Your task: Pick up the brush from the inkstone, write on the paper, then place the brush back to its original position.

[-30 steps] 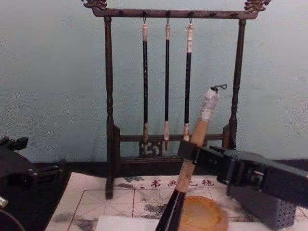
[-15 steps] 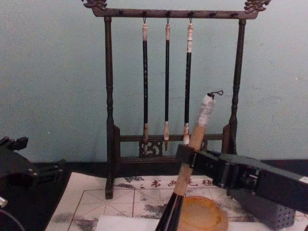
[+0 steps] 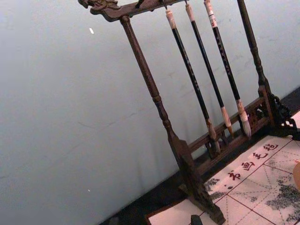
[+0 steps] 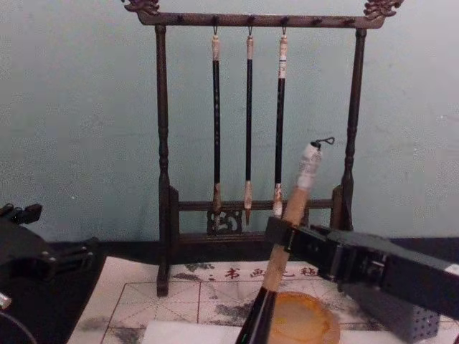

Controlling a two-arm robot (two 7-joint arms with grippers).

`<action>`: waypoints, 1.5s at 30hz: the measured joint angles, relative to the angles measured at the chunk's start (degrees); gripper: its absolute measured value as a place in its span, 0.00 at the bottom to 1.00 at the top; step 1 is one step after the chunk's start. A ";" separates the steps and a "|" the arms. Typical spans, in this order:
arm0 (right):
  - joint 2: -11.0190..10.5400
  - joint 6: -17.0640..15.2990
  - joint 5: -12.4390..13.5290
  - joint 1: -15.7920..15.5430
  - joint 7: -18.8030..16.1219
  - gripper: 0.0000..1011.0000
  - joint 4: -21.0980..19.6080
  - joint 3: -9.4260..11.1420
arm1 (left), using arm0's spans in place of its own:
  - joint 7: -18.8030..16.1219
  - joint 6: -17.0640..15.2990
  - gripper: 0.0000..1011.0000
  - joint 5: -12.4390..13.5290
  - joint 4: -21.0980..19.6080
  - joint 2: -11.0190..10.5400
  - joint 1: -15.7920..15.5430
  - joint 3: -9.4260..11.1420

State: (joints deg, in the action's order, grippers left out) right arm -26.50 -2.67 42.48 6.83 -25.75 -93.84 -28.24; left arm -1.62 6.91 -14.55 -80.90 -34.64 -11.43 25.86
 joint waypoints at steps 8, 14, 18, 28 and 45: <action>0.22 0.52 -0.60 -0.11 0.14 0.20 0.18 0.58 | 0.00 0.00 0.99 0.00 0.00 0.00 0.00 0.00; 0.30 0.76 -1.16 -0.15 0.24 0.20 0.35 0.89 | 0.00 0.00 0.99 0.00 0.00 0.00 0.00 0.00; 0.36 0.86 -1.43 -0.26 0.25 0.20 0.36 1.22 | 0.00 0.00 0.99 0.00 0.00 0.00 0.00 0.00; 0.53 1.33 -2.24 -0.39 0.43 0.20 0.55 1.84 | 0.00 0.00 0.99 0.00 0.00 0.00 0.00 0.00; 0.34 1.65 -3.41 -1.17 1.17 0.20 0.34 3.59 | 0.00 0.00 0.99 0.00 0.00 0.00 0.00 0.00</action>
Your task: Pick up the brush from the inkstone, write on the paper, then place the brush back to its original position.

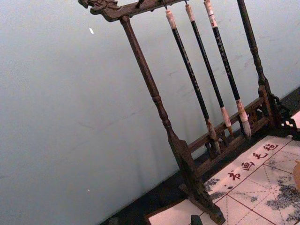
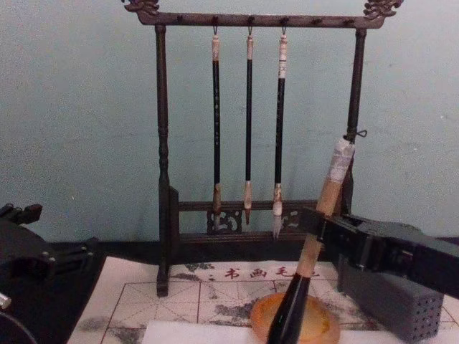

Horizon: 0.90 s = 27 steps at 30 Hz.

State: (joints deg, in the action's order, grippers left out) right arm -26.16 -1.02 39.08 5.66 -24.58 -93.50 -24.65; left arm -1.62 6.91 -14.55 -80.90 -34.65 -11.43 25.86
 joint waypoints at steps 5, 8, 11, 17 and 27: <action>0.07 0.01 -0.29 -0.28 0.18 0.20 -0.19 0.38 | 0.00 0.00 0.99 0.00 0.00 0.00 0.00 0.00; 0.10 0.07 -0.52 -0.37 0.35 0.20 -0.20 0.62 | 0.00 0.00 0.99 0.00 0.00 0.00 0.00 0.00; 0.14 0.15 -0.79 -0.39 0.55 0.20 -0.17 0.88 | 0.00 0.00 0.99 0.00 0.00 0.00 0.00 0.00; 0.25 0.32 -1.31 -0.51 0.86 0.20 0.08 1.44 | 0.00 0.00 0.99 0.00 0.00 0.00 0.00 0.00; 0.51 0.52 -1.83 -0.77 1.04 0.20 0.30 2.29 | 0.00 0.00 0.99 0.00 0.00 0.00 0.00 0.00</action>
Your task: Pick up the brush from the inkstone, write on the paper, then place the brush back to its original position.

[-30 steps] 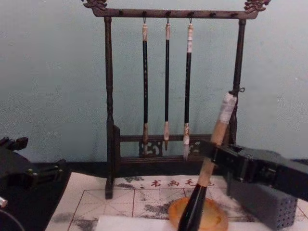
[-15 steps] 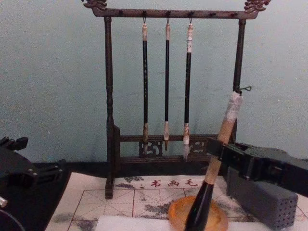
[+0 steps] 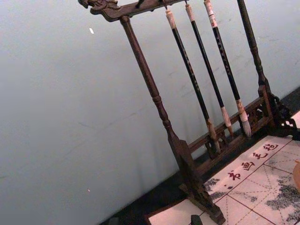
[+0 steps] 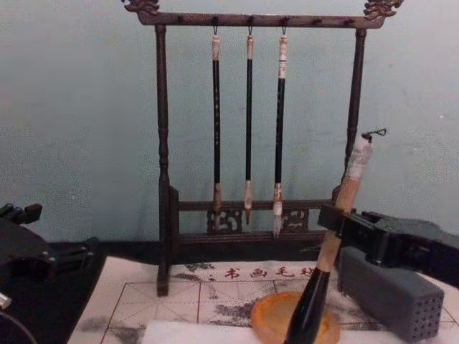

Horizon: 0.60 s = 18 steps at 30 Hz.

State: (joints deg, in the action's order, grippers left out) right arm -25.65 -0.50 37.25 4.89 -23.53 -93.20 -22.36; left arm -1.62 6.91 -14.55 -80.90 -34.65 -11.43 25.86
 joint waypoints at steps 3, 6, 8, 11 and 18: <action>0.02 0.03 -0.11 -0.12 0.03 0.20 0.00 0.22 | 0.00 0.00 0.99 0.00 0.00 0.00 0.00 0.00; 0.05 0.04 -0.21 -0.22 0.08 0.20 -0.02 0.36 | 0.00 0.00 0.99 0.00 0.00 0.00 0.00 0.00; 0.05 0.14 -0.40 -0.30 0.10 0.20 -0.04 0.50 | 0.00 0.00 0.99 0.00 0.00 0.00 0.00 0.00; 0.09 0.37 -0.73 -0.40 0.13 0.20 -0.04 0.61 | 0.00 0.00 0.99 0.00 0.00 0.00 0.00 0.00; 0.11 0.38 -0.73 -0.72 -0.03 0.20 -0.76 1.18 | 0.00 0.00 0.99 0.00 0.00 0.00 0.00 0.00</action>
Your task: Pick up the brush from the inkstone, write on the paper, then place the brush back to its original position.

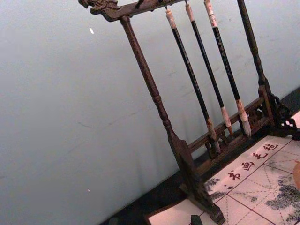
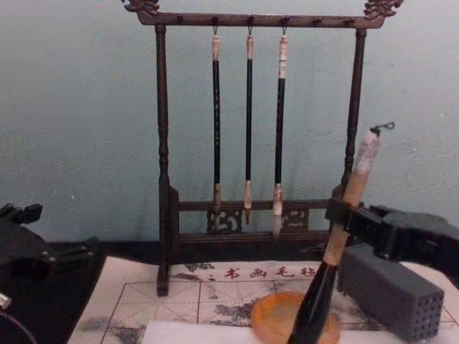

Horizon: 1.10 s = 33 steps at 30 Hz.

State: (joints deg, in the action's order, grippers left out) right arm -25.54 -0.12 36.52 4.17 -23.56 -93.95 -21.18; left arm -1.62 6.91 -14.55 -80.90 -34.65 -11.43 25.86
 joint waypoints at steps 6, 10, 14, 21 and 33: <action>-0.19 -0.33 1.60 -0.28 -0.43 0.20 -1.54 0.96 | 0.00 0.00 0.99 0.00 0.00 0.00 0.00 0.00; -0.15 -1.10 3.45 -0.06 -0.28 0.20 -2.24 1.87 | 0.00 0.00 0.99 0.00 0.00 0.00 0.00 0.00; 0.20 -1.88 5.58 0.73 0.55 0.20 -2.42 2.95 | 0.00 0.00 0.99 0.00 0.00 0.00 0.00 0.00; 1.39 -4.05 9.98 3.13 2.95 0.20 -1.11 4.50 | 0.00 0.00 0.99 0.00 0.00 0.00 0.00 0.00; 3.87 -8.09 15.69 8.05 9.52 0.20 4.85 5.57 | 0.00 0.00 0.99 0.00 0.00 0.00 0.00 0.00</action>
State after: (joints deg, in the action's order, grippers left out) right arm -21.67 -8.21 52.21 12.22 -14.04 -89.11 -15.61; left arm -1.62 6.91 -14.55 -80.90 -34.64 -11.43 25.86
